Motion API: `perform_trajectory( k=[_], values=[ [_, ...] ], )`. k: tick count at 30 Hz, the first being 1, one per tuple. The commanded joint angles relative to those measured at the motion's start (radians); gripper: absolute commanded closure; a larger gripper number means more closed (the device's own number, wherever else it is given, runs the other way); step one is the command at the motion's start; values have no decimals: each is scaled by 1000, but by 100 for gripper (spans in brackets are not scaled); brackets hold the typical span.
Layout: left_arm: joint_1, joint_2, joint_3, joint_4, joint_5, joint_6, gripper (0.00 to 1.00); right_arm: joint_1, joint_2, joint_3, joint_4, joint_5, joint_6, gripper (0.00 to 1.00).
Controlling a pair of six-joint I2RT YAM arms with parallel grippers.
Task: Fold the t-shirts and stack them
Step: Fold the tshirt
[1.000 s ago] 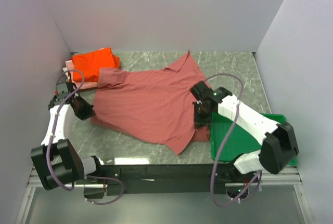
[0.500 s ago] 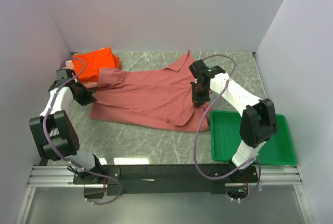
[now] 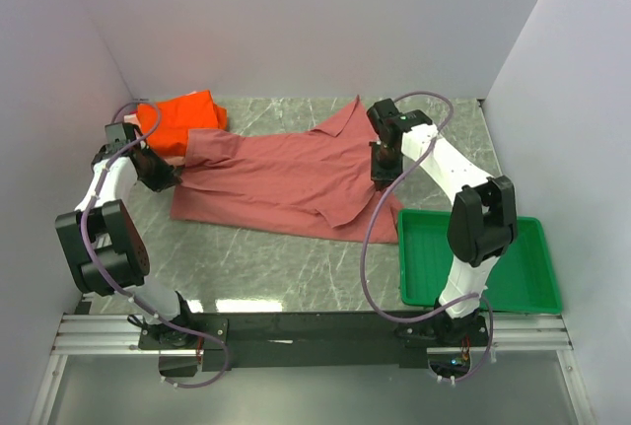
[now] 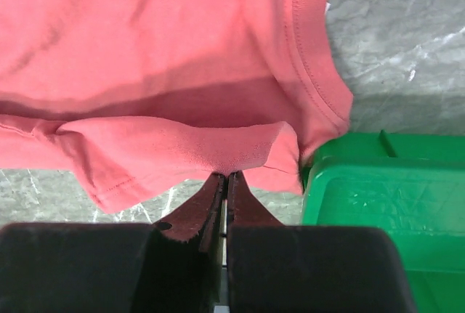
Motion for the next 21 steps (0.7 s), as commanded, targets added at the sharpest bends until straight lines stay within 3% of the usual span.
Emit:
perform_trajectory(
  k=[1, 21],
  values=[
    [10, -26, 22, 50, 7, 20, 100, -15, -13, 22, -23, 26, 8, 100],
    [26, 143, 45, 130, 86, -16, 100, -51, 122, 168, -75, 29, -33, 100]
  ],
)
